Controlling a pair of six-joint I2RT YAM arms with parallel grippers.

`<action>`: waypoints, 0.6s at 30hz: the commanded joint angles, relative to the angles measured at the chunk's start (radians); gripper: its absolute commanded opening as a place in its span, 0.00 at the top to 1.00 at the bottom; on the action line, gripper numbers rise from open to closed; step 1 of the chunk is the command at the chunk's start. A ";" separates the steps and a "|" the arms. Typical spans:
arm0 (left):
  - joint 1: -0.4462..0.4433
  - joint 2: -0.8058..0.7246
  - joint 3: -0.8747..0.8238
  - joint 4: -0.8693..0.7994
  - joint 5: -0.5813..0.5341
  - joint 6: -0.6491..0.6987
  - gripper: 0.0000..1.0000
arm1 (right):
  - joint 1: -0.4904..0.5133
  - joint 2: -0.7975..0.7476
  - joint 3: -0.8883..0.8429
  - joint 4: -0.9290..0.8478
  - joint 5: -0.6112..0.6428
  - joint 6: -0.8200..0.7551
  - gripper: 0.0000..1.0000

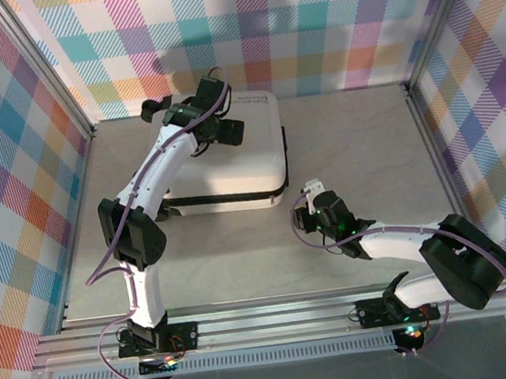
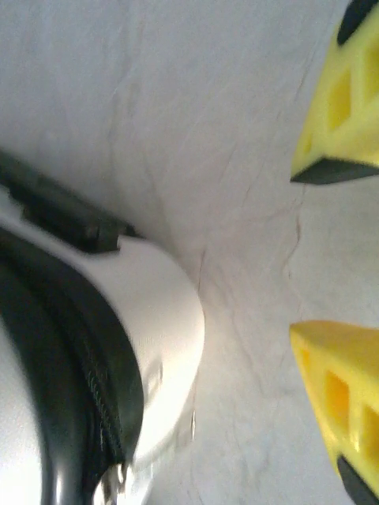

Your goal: Pack the luggage

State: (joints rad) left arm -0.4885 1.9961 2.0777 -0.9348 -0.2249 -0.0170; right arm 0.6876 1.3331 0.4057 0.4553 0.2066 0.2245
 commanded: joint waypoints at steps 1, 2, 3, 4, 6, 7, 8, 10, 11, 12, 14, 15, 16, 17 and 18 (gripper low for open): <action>0.011 0.044 -0.046 -0.268 0.001 0.040 0.12 | 0.007 -0.006 0.028 0.127 -0.144 -0.042 0.47; 0.011 0.043 -0.047 -0.266 0.004 0.039 0.12 | 0.006 0.003 0.027 0.145 -0.148 -0.042 0.46; 0.011 0.041 -0.048 -0.264 0.007 0.040 0.12 | 0.005 0.012 0.026 0.166 -0.157 -0.046 0.44; 0.011 0.040 -0.050 -0.262 0.008 0.041 0.12 | 0.006 0.023 0.029 0.167 -0.163 -0.048 0.43; 0.010 0.036 -0.051 -0.260 0.010 0.041 0.12 | 0.004 0.057 0.054 0.168 -0.185 -0.053 0.43; 0.010 0.035 -0.051 -0.260 0.009 0.041 0.12 | 0.004 0.075 0.067 0.168 -0.191 -0.051 0.42; 0.010 0.035 -0.051 -0.260 0.008 0.040 0.12 | 0.006 0.099 0.084 0.168 -0.200 -0.051 0.41; 0.011 0.030 -0.053 -0.258 0.004 0.040 0.12 | 0.006 0.143 0.108 0.206 -0.203 -0.043 0.41; 0.011 0.027 -0.054 -0.257 0.005 0.040 0.12 | 0.006 0.164 0.117 0.221 -0.207 -0.037 0.41; 0.011 0.026 -0.054 -0.257 0.005 0.040 0.12 | 0.006 0.181 0.125 0.228 -0.209 -0.027 0.41; 0.010 0.021 -0.053 -0.257 0.004 0.040 0.12 | 0.005 0.212 0.140 0.239 -0.211 -0.010 0.41; 0.012 0.019 -0.054 -0.256 0.002 0.039 0.12 | 0.006 0.221 0.145 0.246 -0.210 -0.002 0.41; 0.012 0.015 -0.053 -0.256 0.004 0.038 0.12 | 0.006 0.230 0.144 0.255 -0.208 0.006 0.41; 0.012 0.007 -0.053 -0.253 0.012 0.039 0.11 | 0.005 0.237 0.145 0.259 -0.208 0.009 0.41; 0.011 -0.002 -0.049 -0.250 0.026 0.036 0.11 | 0.005 0.241 0.145 0.260 -0.207 0.015 0.41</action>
State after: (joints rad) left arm -0.4885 1.9926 2.0773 -0.9356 -0.2211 -0.0170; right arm 0.6884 1.5574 0.5278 0.6559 0.0212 0.2092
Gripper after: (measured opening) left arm 0.889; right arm 0.587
